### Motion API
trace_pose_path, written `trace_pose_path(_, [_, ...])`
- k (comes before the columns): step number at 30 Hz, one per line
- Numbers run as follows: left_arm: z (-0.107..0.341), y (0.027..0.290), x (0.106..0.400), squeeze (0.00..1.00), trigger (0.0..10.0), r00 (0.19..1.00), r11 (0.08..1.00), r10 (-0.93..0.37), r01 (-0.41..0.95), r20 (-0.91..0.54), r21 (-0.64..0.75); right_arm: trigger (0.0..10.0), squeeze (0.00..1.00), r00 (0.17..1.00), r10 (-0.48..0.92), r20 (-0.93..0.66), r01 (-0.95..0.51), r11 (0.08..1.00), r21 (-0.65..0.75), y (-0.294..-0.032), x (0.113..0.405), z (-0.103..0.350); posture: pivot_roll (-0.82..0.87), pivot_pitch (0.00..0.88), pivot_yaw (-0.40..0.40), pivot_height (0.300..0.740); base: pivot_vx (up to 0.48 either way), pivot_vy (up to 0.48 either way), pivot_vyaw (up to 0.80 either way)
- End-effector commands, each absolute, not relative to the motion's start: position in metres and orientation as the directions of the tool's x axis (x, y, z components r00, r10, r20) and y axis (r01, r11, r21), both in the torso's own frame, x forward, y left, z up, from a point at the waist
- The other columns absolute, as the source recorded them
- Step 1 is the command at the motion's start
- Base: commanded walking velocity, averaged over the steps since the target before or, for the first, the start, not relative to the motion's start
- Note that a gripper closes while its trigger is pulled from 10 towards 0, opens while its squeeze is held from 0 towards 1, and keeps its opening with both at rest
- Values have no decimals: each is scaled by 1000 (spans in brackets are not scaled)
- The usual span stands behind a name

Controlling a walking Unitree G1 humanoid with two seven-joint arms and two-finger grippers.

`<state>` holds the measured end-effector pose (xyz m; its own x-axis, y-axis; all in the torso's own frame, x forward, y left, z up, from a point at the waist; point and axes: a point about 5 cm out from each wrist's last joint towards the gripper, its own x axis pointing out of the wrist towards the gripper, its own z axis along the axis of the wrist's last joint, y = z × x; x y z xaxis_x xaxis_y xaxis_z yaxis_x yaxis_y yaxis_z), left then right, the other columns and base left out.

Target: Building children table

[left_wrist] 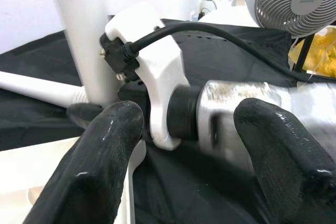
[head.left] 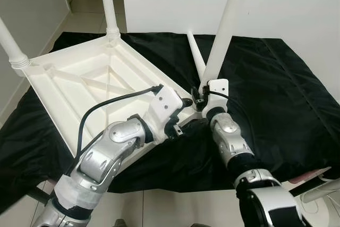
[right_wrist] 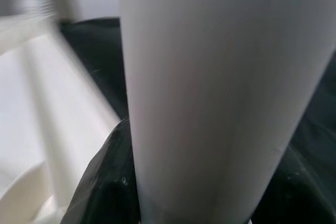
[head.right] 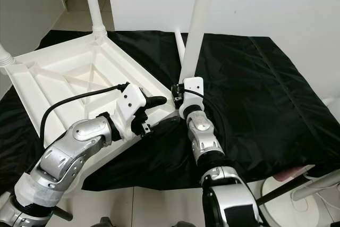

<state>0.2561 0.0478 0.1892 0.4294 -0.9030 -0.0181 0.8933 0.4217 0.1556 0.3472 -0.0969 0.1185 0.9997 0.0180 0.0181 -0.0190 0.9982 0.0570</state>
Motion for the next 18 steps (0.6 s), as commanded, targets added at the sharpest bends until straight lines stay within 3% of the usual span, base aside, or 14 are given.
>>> trace_pose_path(1, [189, 47, 254, 0, 10000, 398, 389, -917, 908, -30, 155, 10000, 0, 996, -24, -90, 30, 998, 62, -95, 339, 98, 9, 0, -14, 740, 0, 0, 0])
trace_pose_path(8, [189, 47, 254, 0, 10000, 400, 391, -916, 907, -29, 156, 10000, 0, 999, 42, -4, -42, 995, 85, -94, 336, 113, 5, 0, -17, 740, 0, 0, 0])
trace_pose_path(9, [189, 47, 254, 0, 10000, 401, 392, -916, 907, -29, 155, 10000, 231, 999, 49, 11, -50, 995, 88, -94, 335, 115, 5, 0, -17, 740, 0, 0, 0])
trace_pose_path(11, [189, 47, 254, 0, 10000, 401, 393, -915, 907, -29, 155, 10000, 231, 998, 52, 20, -54, 995, 88, -94, 334, 116, 5, 0, -17, 740, 0, 0, 0])
trace_pose_path(12, [189, 47, 254, 0, 10000, 402, 394, -915, 906, -28, 154, 10000, 1000, 998, 59, 37, -62, 994, 93, -95, 332, 120, 8, 0, -18, 740, 0, 0, 0])
trace_pose_path(18, [190, 48, 254, 0, 10000, 410, 401, -912, 903, -28, 154, 10000, 1000, 980, 171, 101, -178, 982, 59, -100, 326, 127, 5, 0, -13, 740, 0, 0, 0])
